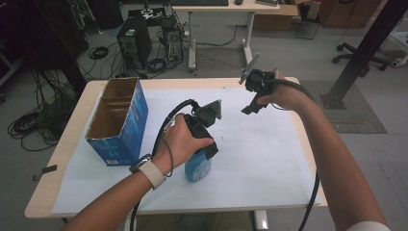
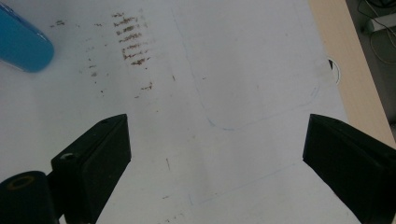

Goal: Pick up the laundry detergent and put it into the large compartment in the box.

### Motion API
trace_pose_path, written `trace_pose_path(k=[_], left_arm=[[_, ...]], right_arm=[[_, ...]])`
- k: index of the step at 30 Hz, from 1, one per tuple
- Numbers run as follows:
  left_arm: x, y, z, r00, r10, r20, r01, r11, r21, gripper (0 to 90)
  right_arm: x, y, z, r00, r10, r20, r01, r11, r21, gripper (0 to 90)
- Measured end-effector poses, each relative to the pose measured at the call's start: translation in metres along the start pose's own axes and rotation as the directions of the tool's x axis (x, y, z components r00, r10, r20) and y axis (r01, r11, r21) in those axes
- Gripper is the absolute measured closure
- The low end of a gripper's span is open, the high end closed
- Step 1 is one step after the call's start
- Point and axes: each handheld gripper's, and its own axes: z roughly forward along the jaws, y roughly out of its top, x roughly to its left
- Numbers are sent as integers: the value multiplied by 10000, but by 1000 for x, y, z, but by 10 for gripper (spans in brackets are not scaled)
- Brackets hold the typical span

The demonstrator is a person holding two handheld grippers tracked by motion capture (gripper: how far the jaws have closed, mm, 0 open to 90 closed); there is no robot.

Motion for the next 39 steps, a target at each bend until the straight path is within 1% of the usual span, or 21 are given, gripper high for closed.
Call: trace_pose_path(k=[4,9,16,21,25,27,30,39], left_arm=[[1,0,4,10000,2,42,-2,10000,88,111],[3,-1,7,10000,-33,72,32,10000,72,137],[4,-2,8,9999,22,160,-23,10000,28,202],[4,-3,8,9997,-15,230,14,10000,24,253],[3,-3,10,9998,24,188,-26,9999,104,303],[3,-3,10,9999,58,163,-59,10000,30,342],[2,-4,10,9998,95,179,-96,10000,22,363],[2,-3,10,9998,159,149,-160,9999,59,368]], right_arm=[[0,-1,-1,10000,19,9,-19,10000,-12,78],[-1,-2,0,10000,49,-3,-49,10000,-3,78],[-1,-2,0,10000,62,-12,-62,10000,-10,78],[-1,-2,1,10000,75,-26,-75,10000,-15,78],[-1,-3,1,9999,99,-14,-99,9999,-21,78],[-1,-4,1,9999,114,-6,-114,9999,-37,78],[-2,-5,1,9999,135,1,-135,9999,-20,78],[-1,-7,0,9999,160,29,-159,9999,-64,78]])
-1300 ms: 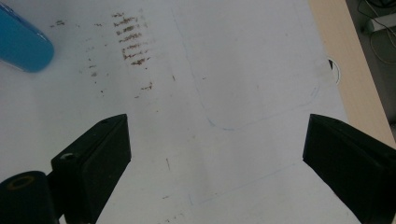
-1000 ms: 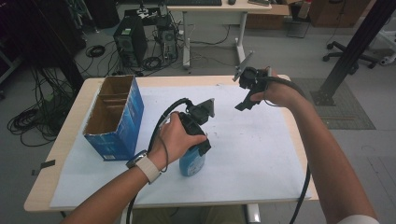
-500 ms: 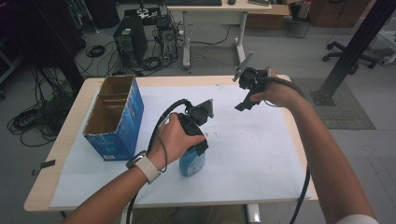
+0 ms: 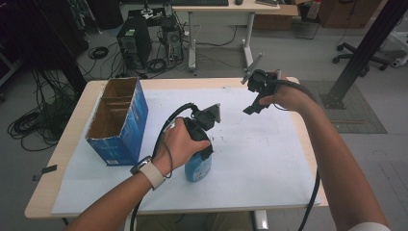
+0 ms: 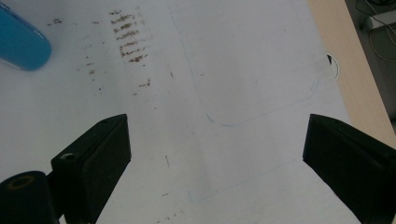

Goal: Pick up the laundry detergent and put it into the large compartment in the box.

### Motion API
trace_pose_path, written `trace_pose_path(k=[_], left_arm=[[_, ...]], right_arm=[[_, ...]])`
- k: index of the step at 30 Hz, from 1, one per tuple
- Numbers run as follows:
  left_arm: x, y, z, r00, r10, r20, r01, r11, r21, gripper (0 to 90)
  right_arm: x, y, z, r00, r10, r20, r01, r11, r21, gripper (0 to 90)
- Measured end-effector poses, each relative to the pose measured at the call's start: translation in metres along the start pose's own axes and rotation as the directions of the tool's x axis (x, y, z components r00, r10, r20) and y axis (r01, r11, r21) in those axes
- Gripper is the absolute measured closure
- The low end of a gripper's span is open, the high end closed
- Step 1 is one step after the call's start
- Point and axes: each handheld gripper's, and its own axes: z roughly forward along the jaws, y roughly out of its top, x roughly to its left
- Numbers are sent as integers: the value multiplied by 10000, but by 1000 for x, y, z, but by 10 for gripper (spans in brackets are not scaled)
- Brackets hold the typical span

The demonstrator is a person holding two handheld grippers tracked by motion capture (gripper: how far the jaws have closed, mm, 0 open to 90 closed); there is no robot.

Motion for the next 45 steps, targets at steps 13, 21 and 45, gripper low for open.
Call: trace_pose_path(k=[13,21,45], left_arm=[[-1,0,-9,10000,50,30,-50,10000,9,371],[-3,-1,-22,10000,27,50,-27,10000,-62,371],[4,-9,-48,9994,-341,-99,340,9993,-142,371]], right_arm=[[0,-3,-2,10000,75,20,-75,10000,-42,78],[1,-2,-3,10000,48,40,-48,10000,-42,78],[3,0,-2,10000,25,6,-25,10000,-33,78]])
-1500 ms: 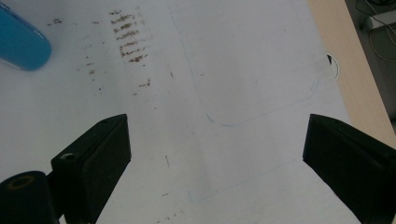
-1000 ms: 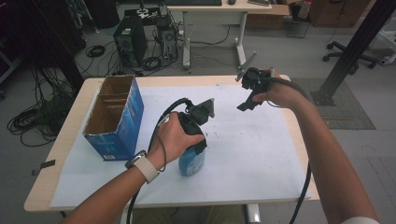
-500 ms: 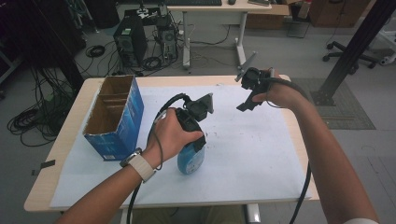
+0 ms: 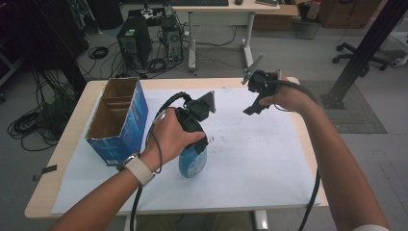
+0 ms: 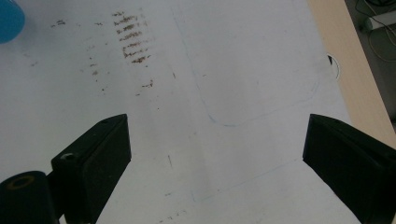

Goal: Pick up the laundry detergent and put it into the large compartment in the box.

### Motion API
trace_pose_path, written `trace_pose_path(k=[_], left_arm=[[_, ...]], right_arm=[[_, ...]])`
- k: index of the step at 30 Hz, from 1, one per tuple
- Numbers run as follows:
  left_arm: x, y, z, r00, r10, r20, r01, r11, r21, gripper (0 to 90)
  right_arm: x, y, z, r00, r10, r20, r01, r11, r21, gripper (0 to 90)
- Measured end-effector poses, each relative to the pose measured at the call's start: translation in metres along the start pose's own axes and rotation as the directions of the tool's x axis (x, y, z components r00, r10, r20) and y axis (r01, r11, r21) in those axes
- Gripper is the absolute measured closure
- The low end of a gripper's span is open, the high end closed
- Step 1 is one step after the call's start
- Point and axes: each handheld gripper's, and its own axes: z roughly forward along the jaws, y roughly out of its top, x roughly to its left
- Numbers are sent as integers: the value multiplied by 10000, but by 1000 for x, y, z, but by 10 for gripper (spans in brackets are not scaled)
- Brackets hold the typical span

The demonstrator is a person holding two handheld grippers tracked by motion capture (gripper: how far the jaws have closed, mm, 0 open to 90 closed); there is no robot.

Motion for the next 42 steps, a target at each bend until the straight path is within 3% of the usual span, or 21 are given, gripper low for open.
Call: trace_pose_path(k=[29,42], left_arm=[[7,-9,-39,9979,-617,-173,614,9979,-206,372],[17,-14,-57,9936,-1107,-223,1098,9933,-356,372]], right_arm=[[3,0,-3,10000,-46,9,46,10000,-51,79],[4,3,-1,10000,-84,-22,84,10000,-34,79]])
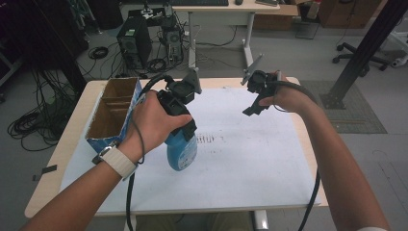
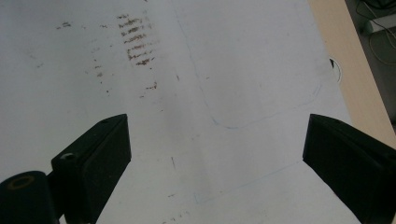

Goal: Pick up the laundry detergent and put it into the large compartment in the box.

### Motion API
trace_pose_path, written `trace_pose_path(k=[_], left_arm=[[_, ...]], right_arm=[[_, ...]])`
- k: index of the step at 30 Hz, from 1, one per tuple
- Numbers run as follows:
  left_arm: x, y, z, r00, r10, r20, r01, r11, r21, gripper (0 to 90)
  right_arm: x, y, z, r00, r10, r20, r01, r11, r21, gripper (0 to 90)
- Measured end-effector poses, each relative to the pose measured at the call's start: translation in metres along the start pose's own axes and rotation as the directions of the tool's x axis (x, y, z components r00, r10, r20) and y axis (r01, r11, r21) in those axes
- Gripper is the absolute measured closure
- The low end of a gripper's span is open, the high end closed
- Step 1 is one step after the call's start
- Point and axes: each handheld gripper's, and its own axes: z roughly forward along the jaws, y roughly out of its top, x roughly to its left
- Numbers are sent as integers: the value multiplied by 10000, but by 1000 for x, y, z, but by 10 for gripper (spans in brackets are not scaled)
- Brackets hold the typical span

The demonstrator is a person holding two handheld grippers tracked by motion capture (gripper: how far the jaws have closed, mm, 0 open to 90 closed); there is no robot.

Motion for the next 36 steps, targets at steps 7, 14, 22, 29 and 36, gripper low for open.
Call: trace_pose_path(k=[7,14,22,29,36], left_arm=[[9,0,-10,9992,-382,-93,382,9993,32,372],[24,-2,-21,9957,-903,-196,902,9959,-33,372],[41,-2,-33,9885,-1474,-344,1469,9890,-163,373],[53,-2,-42,9814,-1870,-447,1863,9823,-194,373],[62,-1,-49,9752,-2163,-480,2152,9762,-270,373]], right_arm=[[1,2,1,10000,-57,-10,57,10000,6,79],[0,1,1,10000,-55,1,55,10000,-10,79],[0,1,1,10000,-51,-9,51,10000,-5,79],[-2,0,2,10000,5,11,-5,10000,32,79],[-2,1,3,10000,8,-7,-7,10000,66,79]])
